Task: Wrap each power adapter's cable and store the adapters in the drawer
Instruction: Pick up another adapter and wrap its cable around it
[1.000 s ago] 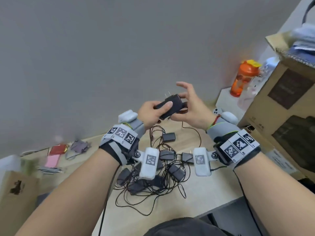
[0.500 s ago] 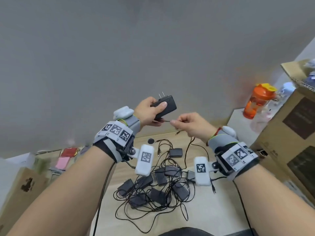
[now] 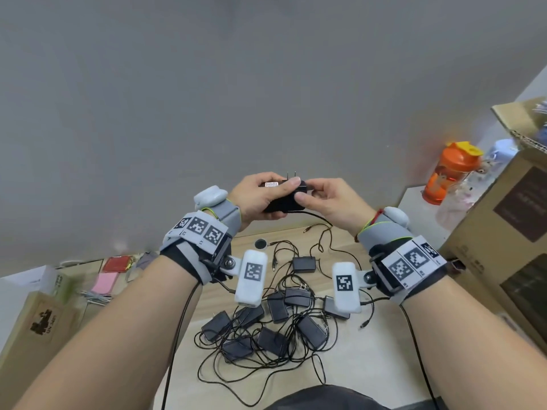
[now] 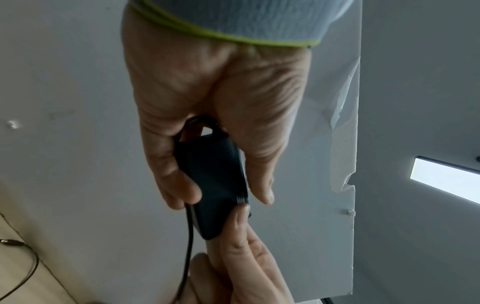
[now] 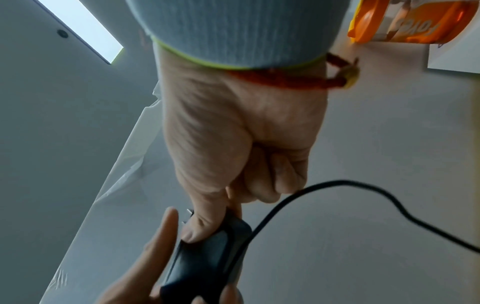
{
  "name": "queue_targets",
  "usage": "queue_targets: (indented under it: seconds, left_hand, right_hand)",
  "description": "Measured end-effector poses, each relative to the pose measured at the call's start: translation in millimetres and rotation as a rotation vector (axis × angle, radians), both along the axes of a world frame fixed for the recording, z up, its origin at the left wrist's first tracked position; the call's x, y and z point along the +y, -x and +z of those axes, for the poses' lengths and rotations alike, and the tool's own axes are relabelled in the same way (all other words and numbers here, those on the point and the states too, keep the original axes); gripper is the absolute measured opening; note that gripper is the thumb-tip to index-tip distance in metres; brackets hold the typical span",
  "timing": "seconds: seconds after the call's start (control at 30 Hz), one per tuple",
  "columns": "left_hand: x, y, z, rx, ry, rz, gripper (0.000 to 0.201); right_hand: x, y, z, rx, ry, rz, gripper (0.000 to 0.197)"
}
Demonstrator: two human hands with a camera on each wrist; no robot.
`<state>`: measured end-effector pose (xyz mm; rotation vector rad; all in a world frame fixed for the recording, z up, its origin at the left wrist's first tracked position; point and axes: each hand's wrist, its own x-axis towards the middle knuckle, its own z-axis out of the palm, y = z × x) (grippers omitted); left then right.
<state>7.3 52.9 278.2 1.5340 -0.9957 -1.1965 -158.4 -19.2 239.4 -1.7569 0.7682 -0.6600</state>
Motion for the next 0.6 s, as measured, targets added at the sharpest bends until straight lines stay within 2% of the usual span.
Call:
queue_targets:
  seconds: [0.1,0.13,0.27,0.37,0.5,0.6]
  left_hand:
    - [-2,0,-2,-0.001,0.028,0.075,0.04]
    - [-3,-1,-1,0.011,0.038,0.092,0.042]
    - [-4,-9,4,0.016,0.062,0.145,0.04]
    - [-3,-17,4,-0.041,0.061,0.187,0.038]
    - [-1,-24,-2,-0.161,0.039,0.202,0.033]
    - [3,-22,-6,-0.245,0.029,0.149,0.026]
  right_hand:
    - [4,-2,9,0.076,0.114,-0.008,0.016]
    - [4,-3,10,0.108,0.133,0.006,0.014]
    - [6,-3,3,0.219,0.112,0.054,0.032]
    - [4,-1,1,0.191,0.03,0.052,0.023]
    - [2,1,10,0.111,0.042,0.015,0.017]
    - [-3,1,20,0.05,0.066,-0.003,0.015]
